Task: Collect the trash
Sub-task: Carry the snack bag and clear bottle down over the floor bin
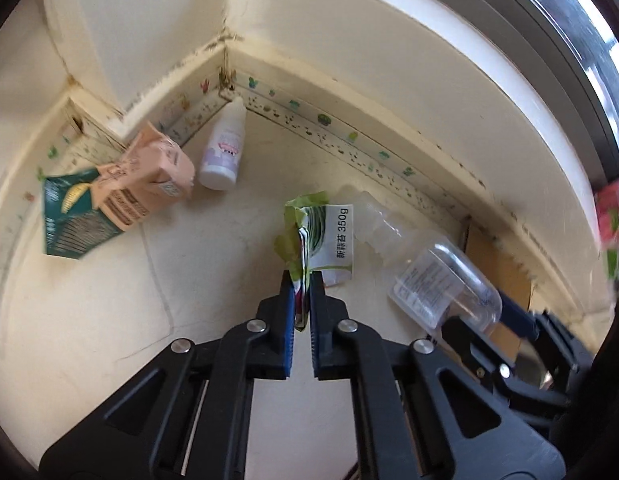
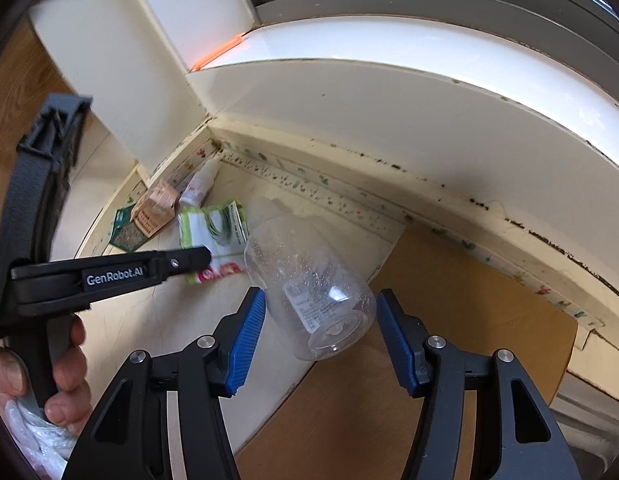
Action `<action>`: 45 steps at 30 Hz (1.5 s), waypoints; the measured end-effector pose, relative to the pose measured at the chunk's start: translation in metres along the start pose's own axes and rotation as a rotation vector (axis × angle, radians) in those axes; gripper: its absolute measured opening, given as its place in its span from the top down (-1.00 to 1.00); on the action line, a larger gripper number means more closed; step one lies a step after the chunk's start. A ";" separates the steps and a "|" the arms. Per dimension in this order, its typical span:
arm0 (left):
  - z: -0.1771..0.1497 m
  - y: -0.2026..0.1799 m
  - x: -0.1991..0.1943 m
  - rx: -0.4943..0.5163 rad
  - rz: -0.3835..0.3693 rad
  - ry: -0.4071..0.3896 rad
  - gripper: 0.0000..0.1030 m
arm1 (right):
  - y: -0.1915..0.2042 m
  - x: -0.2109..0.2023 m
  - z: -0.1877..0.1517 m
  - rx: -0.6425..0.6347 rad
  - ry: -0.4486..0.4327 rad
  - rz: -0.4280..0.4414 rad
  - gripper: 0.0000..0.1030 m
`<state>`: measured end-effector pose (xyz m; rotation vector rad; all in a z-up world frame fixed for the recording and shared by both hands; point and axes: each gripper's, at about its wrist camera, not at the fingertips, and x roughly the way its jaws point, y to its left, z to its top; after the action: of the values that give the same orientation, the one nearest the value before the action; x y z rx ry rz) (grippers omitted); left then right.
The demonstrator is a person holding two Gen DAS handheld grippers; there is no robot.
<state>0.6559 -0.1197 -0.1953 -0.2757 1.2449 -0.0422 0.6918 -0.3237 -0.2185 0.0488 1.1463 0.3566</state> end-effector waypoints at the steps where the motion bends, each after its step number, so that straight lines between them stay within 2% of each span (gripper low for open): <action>1: -0.003 -0.001 -0.003 0.020 0.009 -0.003 0.93 | 0.002 0.000 -0.002 -0.004 0.003 -0.001 -0.11; 5: -0.018 -0.004 -0.024 0.105 0.048 -0.029 0.93 | 0.010 -0.005 -0.011 -0.002 0.008 -0.002 -0.10; 9: -0.025 0.009 -0.044 0.133 0.043 -0.042 0.93 | 0.021 -0.018 -0.021 0.016 -0.001 -0.002 -0.07; 13: -0.048 0.031 -0.078 0.156 0.033 -0.054 0.93 | 0.039 -0.037 -0.033 0.017 -0.019 -0.001 -0.07; 22: -0.119 0.066 -0.154 0.222 0.002 -0.080 0.93 | 0.108 -0.115 -0.085 0.014 -0.086 -0.002 -0.06; 28: -0.185 0.095 -0.206 0.261 -0.032 -0.088 0.93 | 0.166 -0.183 -0.158 0.048 -0.139 -0.020 -0.06; 35: -0.274 0.140 -0.251 0.329 -0.064 -0.088 0.93 | 0.243 -0.235 -0.256 0.086 -0.190 -0.058 -0.06; 40: -0.338 0.174 -0.271 0.359 -0.085 -0.072 0.93 | 0.295 -0.251 -0.331 0.130 -0.195 -0.080 -0.06; 45: -0.396 0.212 -0.280 0.356 -0.101 -0.032 0.93 | 0.339 -0.246 -0.408 0.165 -0.160 -0.075 -0.06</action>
<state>0.1684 0.0633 -0.0999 -0.0290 1.1678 -0.3415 0.1511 -0.1370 -0.0974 0.1755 1.0137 0.1871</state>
